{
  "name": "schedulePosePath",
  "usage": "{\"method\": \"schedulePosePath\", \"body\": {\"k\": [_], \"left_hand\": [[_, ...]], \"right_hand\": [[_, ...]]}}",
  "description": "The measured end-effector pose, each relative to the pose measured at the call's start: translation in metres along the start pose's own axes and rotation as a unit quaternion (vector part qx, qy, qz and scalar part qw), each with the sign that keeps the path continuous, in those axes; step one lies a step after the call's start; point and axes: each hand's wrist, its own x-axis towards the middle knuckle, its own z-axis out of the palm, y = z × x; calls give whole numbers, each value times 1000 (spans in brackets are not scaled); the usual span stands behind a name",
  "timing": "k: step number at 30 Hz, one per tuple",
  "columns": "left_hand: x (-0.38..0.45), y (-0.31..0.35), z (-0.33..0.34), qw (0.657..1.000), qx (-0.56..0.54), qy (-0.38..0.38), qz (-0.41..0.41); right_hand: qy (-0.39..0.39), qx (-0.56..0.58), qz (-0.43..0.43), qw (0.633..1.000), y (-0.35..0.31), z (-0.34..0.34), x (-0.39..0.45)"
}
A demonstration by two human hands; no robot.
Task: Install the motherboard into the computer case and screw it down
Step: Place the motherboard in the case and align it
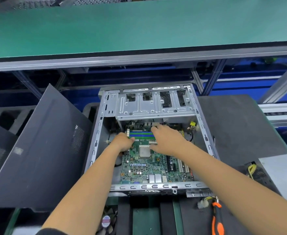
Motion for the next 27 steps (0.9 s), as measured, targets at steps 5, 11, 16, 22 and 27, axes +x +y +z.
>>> {"method": "schedulePosePath", "body": {"k": [5, 11, 16, 22, 27], "left_hand": [[2, -3, 1, 1000, -13, 4, -3], [6, -8, -1, 996, -81, -6, -24], [8, -10, -3, 977, -197, -47, -70], [5, -11, -3, 934, -319, -122, -107], [1, -10, 2, 914, -364, -142, -114]], "right_hand": [[-202, 78, -122, 969, -7, -2, -25], [-242, 104, -55, 963, 3, -3, -21], [-44, 84, 179, 979, 31, -5, -3], [-58, 108, 294, 948, 40, 13, 2], [-63, 92, 294, 949, 38, 16, 0]]}}
